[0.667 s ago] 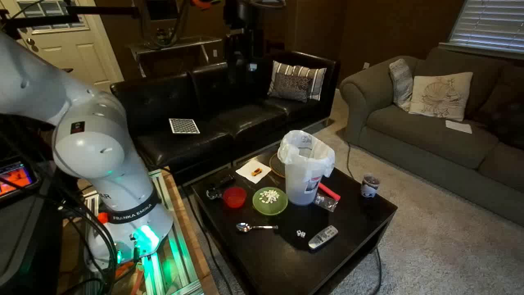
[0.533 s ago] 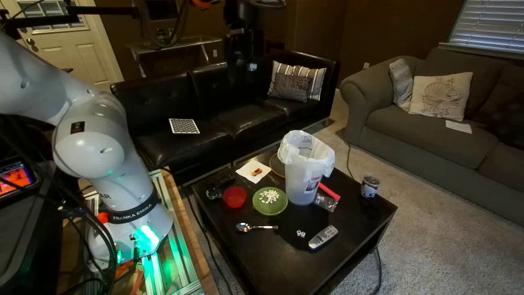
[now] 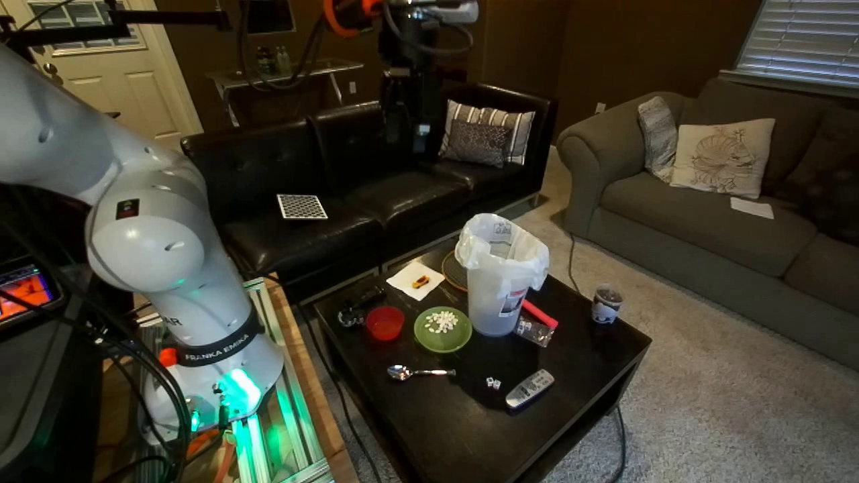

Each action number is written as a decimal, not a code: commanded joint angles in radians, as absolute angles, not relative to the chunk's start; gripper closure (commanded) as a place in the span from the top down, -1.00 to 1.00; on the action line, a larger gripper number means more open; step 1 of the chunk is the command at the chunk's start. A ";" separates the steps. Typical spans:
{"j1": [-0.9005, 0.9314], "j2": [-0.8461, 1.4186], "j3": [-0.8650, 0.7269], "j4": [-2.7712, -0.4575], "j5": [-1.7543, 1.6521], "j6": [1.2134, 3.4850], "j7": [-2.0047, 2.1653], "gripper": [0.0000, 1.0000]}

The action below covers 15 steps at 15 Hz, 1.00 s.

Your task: Put the silver spoon on the green plate.

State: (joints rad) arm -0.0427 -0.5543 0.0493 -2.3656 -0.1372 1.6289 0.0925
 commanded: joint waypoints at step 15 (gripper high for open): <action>-0.046 -0.094 -0.030 -2.542 0.036 2.018 0.159 1.00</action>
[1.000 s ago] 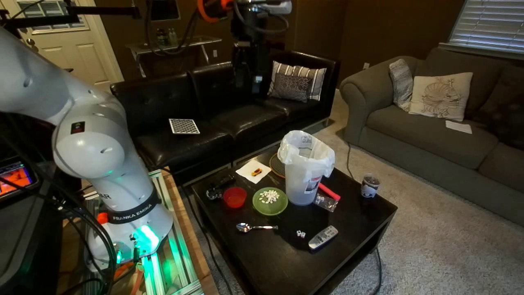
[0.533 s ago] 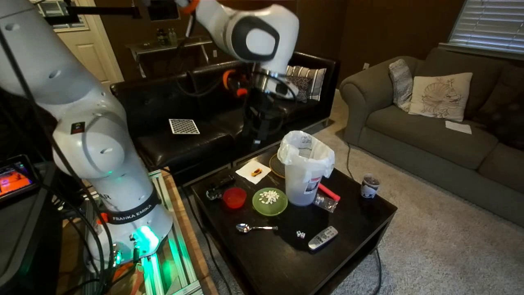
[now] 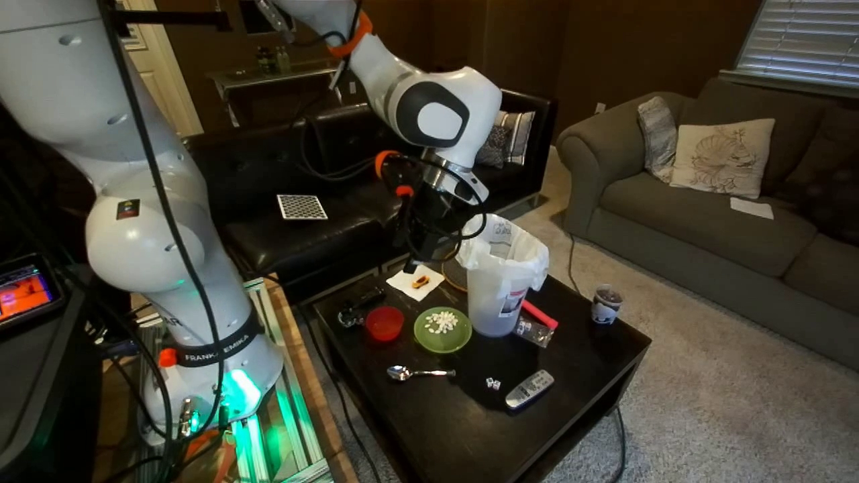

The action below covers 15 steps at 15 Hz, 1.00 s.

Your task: Put the silver spoon on the green plate.

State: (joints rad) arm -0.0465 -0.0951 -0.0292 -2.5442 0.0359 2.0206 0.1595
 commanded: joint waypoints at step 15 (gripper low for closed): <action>-0.191 0.650 0.142 -2.445 0.608 2.812 -0.254 1.00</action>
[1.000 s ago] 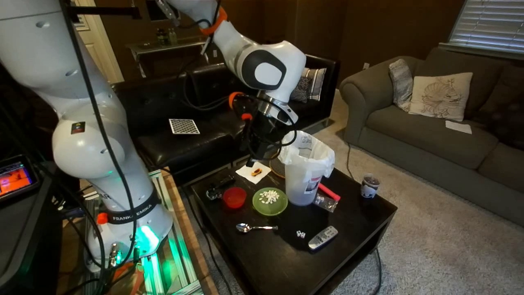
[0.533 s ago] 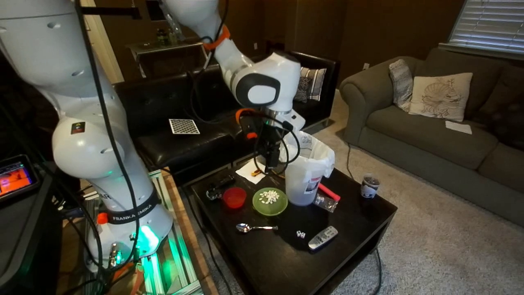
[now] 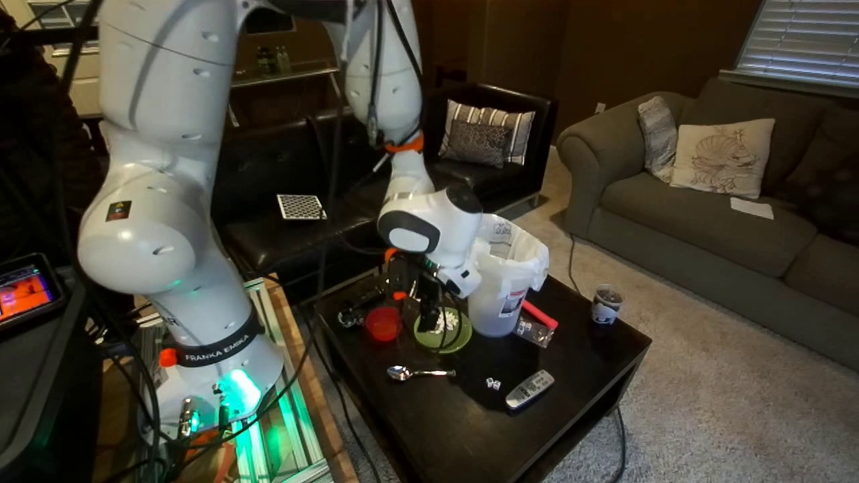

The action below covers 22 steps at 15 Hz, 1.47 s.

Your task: Put the silver spoon on the green plate.

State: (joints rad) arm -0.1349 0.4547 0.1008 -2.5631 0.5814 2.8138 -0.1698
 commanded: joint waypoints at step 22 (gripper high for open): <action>-0.262 1.317 0.178 -1.902 0.299 2.895 -0.090 1.00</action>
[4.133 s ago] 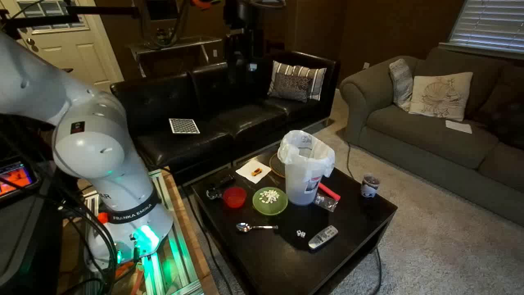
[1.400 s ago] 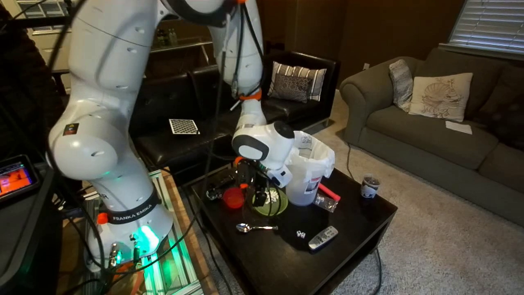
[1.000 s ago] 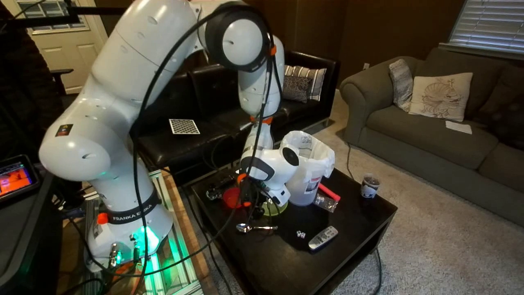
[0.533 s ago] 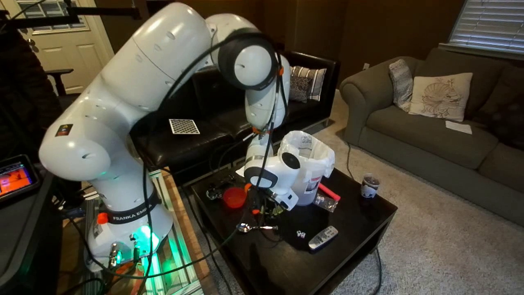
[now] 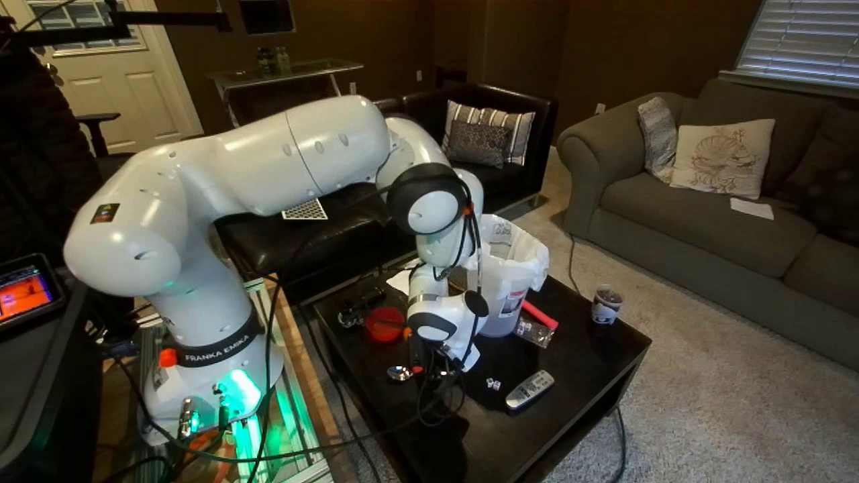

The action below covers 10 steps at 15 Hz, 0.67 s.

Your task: Put the silver spoon on the green plate.

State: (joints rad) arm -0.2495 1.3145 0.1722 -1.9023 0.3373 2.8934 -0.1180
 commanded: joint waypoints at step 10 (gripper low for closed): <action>-0.091 1.336 0.125 -1.893 0.343 2.957 0.148 1.00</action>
